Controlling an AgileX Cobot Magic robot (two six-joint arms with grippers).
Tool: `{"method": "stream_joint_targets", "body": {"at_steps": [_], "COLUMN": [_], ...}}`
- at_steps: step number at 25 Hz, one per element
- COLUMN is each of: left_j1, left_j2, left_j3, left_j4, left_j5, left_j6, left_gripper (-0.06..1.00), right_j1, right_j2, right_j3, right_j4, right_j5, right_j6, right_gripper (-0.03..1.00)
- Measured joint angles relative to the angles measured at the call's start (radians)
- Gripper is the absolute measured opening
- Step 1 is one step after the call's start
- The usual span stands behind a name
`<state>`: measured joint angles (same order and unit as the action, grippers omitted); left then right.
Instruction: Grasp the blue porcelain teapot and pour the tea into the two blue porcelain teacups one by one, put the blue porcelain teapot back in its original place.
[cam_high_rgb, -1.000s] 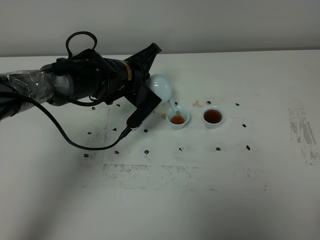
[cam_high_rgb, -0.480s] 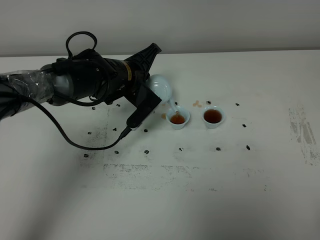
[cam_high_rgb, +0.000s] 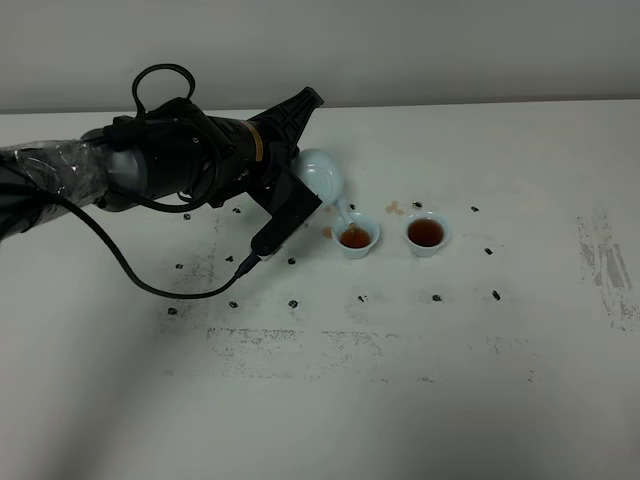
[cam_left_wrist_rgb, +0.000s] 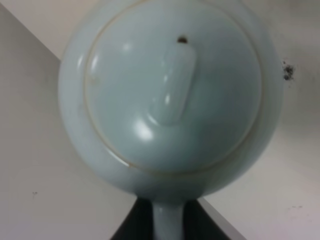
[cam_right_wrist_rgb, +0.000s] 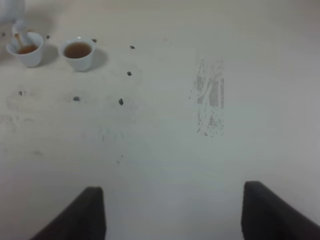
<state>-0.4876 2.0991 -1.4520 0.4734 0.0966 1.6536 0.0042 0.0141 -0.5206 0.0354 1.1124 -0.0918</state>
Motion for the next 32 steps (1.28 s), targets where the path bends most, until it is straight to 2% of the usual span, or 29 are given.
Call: {"method": "stream_joint_targets", "body": {"at_steps": [32], "left_j1": [0.000], "left_j2": [0.000], "left_j3": [0.000], "left_j4": [0.027], "left_j5": [0.000], "left_j6": [0.000], "left_gripper": [0.04], "right_j1": [0.000], "right_j2": [0.000], "right_j3": [0.000], "right_j4": [0.000], "right_j5": [0.000], "right_j6": [0.000], "right_gripper": [0.56]}}
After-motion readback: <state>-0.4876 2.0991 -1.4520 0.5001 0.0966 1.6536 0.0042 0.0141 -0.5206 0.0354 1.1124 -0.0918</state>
